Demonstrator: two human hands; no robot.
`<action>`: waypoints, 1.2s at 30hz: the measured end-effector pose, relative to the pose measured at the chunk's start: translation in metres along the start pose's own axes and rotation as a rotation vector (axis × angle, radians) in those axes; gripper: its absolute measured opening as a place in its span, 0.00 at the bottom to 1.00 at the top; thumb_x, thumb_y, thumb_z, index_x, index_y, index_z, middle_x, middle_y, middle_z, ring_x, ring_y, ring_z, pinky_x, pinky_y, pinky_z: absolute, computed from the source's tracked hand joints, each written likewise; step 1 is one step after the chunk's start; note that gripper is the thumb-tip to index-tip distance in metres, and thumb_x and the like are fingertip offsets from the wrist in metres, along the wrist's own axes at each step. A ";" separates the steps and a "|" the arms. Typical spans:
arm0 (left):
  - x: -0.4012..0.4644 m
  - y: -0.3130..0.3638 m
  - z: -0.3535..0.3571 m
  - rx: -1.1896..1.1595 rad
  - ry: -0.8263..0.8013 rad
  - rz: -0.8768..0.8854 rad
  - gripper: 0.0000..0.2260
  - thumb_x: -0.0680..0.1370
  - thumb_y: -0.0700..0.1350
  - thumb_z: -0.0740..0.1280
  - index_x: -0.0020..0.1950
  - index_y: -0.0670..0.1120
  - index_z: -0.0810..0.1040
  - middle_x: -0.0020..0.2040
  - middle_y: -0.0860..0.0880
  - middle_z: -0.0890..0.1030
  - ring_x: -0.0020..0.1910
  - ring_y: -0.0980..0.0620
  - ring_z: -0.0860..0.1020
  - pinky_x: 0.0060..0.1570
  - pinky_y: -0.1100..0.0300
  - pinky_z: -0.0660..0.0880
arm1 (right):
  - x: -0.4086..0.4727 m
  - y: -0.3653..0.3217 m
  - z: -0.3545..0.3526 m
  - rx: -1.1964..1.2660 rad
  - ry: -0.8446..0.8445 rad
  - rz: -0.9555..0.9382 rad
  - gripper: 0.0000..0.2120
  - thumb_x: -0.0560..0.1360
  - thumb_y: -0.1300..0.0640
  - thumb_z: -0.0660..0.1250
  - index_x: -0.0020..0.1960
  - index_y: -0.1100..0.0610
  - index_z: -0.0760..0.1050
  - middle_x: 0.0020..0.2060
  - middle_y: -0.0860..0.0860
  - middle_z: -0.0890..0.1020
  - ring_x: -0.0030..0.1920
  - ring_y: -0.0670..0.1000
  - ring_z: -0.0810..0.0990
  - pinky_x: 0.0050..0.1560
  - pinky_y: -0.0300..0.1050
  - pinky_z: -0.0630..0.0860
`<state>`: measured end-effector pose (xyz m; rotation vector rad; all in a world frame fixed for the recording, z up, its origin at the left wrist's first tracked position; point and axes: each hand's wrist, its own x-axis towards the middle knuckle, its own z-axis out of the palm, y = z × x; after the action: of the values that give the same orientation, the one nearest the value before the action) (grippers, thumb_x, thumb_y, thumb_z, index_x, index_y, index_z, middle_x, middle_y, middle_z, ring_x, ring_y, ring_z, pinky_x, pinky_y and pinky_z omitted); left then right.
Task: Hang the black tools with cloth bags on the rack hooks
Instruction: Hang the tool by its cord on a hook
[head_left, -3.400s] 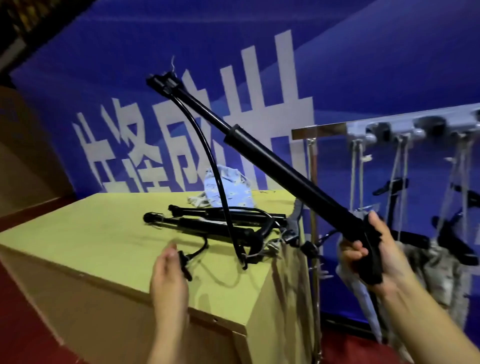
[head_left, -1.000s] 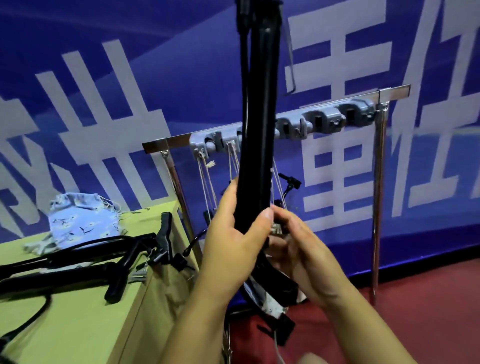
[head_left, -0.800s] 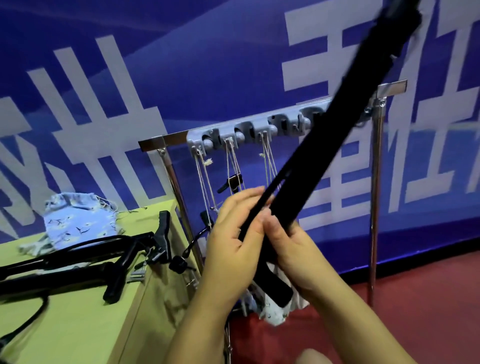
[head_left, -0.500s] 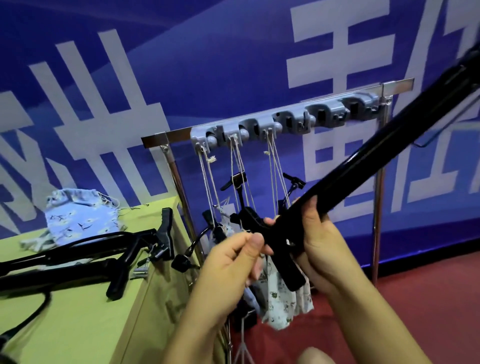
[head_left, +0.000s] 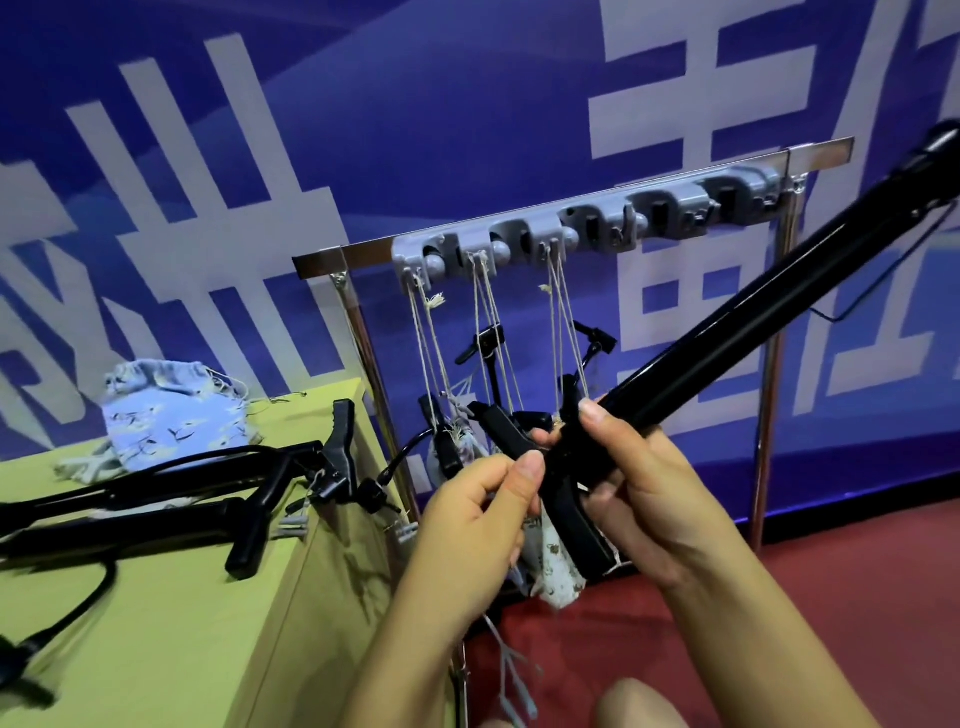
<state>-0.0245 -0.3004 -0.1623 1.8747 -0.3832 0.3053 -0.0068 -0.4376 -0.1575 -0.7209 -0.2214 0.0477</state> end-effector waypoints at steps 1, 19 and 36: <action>0.001 -0.002 0.001 0.018 0.010 0.014 0.19 0.74 0.60 0.61 0.31 0.48 0.72 0.24 0.52 0.68 0.23 0.56 0.66 0.29 0.63 0.64 | -0.001 -0.001 0.002 -0.010 0.012 -0.006 0.12 0.64 0.56 0.71 0.42 0.60 0.70 0.33 0.56 0.79 0.40 0.50 0.84 0.35 0.47 0.80; 0.007 -0.007 0.008 0.207 0.132 0.188 0.24 0.74 0.60 0.59 0.28 0.42 0.65 0.28 0.46 0.68 0.30 0.48 0.69 0.35 0.50 0.69 | -0.011 0.000 0.015 0.005 0.284 -0.034 0.06 0.75 0.61 0.64 0.44 0.66 0.72 0.35 0.61 0.79 0.30 0.53 0.81 0.30 0.47 0.78; -0.002 0.004 0.009 0.048 0.088 0.082 0.25 0.70 0.63 0.60 0.27 0.43 0.65 0.30 0.51 0.66 0.29 0.54 0.66 0.33 0.57 0.65 | -0.022 -0.010 0.016 0.008 0.130 0.106 0.13 0.68 0.67 0.67 0.50 0.72 0.75 0.35 0.60 0.79 0.32 0.50 0.82 0.30 0.40 0.78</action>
<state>-0.0275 -0.3101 -0.1631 1.8881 -0.3964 0.4539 -0.0318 -0.4371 -0.1436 -0.7248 -0.0582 0.1021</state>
